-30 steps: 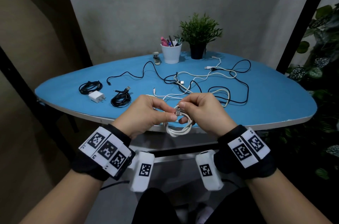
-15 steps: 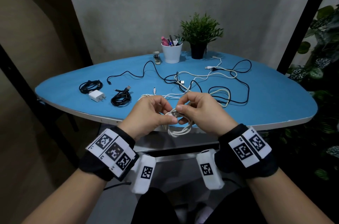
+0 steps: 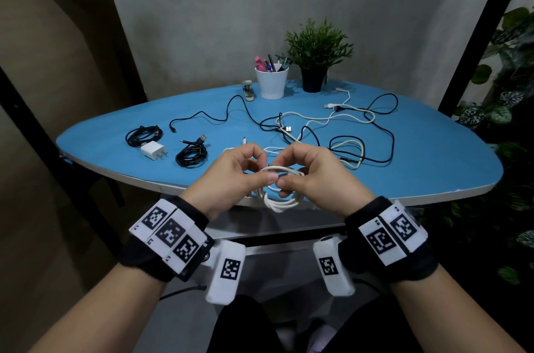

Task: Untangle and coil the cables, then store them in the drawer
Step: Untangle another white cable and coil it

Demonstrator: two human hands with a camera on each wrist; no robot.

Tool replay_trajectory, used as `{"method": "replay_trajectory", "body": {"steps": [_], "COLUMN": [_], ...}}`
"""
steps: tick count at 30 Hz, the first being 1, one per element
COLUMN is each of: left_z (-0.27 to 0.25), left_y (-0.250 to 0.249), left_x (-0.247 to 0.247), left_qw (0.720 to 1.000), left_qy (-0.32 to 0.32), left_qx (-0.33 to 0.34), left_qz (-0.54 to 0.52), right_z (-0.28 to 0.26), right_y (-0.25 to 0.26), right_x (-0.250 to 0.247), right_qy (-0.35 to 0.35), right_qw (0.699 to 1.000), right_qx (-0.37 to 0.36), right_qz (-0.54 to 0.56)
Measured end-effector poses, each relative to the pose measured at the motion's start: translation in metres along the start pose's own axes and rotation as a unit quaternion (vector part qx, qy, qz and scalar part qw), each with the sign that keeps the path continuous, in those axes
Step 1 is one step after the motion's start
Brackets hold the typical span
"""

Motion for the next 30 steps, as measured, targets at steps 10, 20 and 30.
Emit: {"method": "replay_trajectory", "body": {"steps": [10, 20, 30], "left_z": [0.000, -0.002, 0.002], "left_y": [-0.002, -0.004, -0.003], "left_x": [0.005, 0.007, -0.013], "left_qw": [0.999, 0.998, 0.996], "left_qy": [0.004, -0.012, -0.088], "left_qx": [0.004, 0.018, 0.007], "left_qz": [-0.049, 0.065, 0.026], "right_z": [0.003, 0.003, 0.004], "right_y": [0.001, -0.012, -0.008], "right_x": [-0.005, -0.011, -0.003], "right_qy": [-0.050, -0.119, -0.052], "right_qw": [0.999, 0.992, 0.996], "right_qx": [-0.010, 0.028, 0.014], "right_qz": [-0.002, 0.030, 0.067]}}
Point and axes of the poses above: each hand's wrist, its own z-axis towards the middle knuckle, its own x-axis out of the palm, y = z × x, the point moved 5 cm from there along z, towards the middle knuckle, and after that the axes turned 3 degrees about -x, right-handed, at the moved point
